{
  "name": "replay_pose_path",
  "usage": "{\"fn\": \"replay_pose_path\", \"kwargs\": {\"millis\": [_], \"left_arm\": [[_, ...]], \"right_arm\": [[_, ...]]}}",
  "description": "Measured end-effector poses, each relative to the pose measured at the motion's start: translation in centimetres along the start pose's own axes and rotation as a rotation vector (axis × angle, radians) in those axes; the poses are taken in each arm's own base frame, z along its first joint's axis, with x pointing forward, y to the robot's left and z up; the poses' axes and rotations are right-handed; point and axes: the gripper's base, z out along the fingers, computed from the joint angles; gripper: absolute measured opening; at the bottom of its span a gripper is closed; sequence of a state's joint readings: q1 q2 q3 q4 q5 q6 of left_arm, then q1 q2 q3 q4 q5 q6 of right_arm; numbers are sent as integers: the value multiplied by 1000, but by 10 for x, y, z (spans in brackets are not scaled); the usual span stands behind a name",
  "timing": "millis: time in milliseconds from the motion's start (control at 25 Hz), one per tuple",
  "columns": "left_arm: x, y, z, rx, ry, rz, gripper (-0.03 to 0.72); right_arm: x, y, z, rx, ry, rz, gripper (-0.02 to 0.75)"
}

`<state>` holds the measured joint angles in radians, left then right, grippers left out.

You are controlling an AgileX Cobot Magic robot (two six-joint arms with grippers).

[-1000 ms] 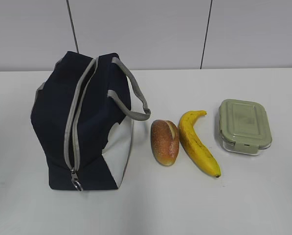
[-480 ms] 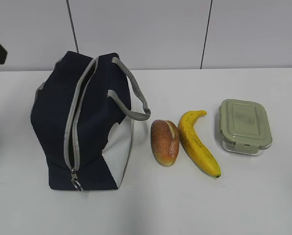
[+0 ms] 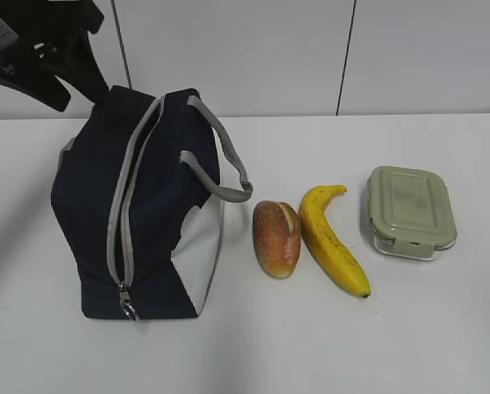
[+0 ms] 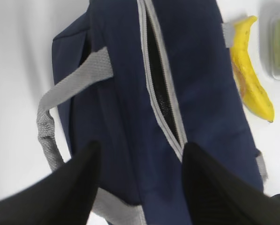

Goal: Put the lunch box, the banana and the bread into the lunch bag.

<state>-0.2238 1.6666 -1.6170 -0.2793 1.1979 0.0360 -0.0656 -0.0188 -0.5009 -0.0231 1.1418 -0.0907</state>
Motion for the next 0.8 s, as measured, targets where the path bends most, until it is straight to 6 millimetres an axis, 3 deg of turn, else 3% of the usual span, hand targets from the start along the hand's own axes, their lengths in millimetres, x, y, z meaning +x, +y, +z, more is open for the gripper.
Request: {"fn": "replay_pose_path", "kwargs": {"millis": [280,520,800], "left_arm": [[-8,8,43,19,107,-36,397],[-8,12,55,19,137,-45,370],[-9,12,55,15,134,-43,22]], "right_arm": [[0,0,0,0,0,0,344],[0,0,0,0,0,0,344],[0,0,0,0,0,0,344]]}}
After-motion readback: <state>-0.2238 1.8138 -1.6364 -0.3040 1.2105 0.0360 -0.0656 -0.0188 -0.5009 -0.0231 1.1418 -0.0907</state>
